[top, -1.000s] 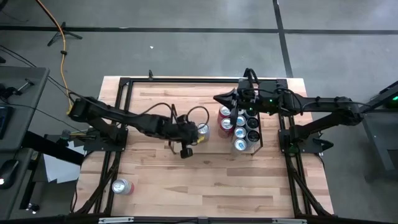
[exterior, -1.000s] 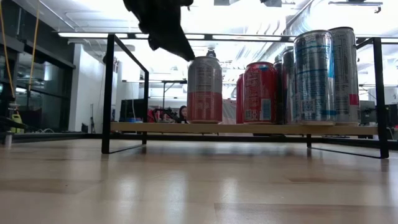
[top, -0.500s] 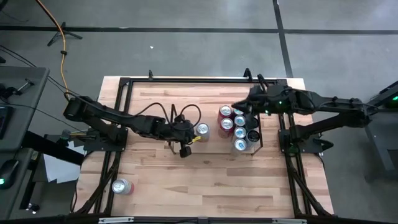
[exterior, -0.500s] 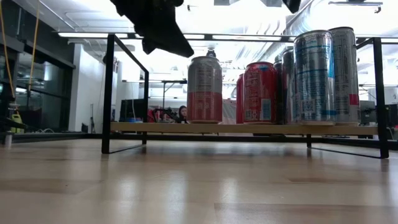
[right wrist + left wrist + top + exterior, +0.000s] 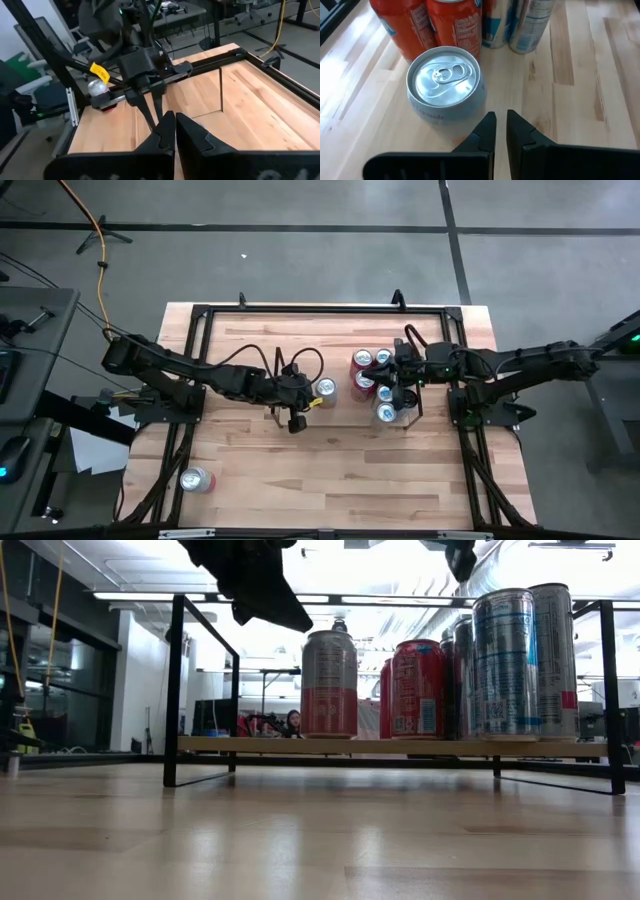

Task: Place canned beverage on shelf
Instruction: Put the white pink soda can on the shelf

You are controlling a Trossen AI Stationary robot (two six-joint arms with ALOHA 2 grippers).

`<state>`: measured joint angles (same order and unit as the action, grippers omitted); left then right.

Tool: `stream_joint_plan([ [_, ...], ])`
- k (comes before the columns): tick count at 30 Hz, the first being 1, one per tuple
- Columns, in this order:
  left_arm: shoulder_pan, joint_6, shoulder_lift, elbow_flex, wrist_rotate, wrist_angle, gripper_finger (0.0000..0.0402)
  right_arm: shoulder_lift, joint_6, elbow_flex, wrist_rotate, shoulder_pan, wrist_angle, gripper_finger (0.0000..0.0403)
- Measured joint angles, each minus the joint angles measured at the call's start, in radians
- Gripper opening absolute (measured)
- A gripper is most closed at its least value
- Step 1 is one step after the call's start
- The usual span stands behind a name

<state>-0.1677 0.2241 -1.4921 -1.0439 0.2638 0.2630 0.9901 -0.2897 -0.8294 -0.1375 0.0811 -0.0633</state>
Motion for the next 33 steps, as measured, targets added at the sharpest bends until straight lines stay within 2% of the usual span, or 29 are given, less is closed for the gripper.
stream_joint_plan([
  [12, 0.043, 0.049, 0.0, 0.0, -0.02, 0.0, 0.0, 0.0, 0.002, 0.003, -0.001, 0.0, -0.014, 0.0],
  [21, 0.05, 0.062, 0.0, 0.0, -0.078, 0.001, 0.0, 0.0, -0.001, 0.003, -0.001, 0.0, -0.025, 0.0],
  [33, 0.05, 0.069, 0.0, 0.0, -0.078, 0.001, 0.0, 0.0, 0.002, 0.003, -0.001, 0.0, -0.097, 0.0],
])
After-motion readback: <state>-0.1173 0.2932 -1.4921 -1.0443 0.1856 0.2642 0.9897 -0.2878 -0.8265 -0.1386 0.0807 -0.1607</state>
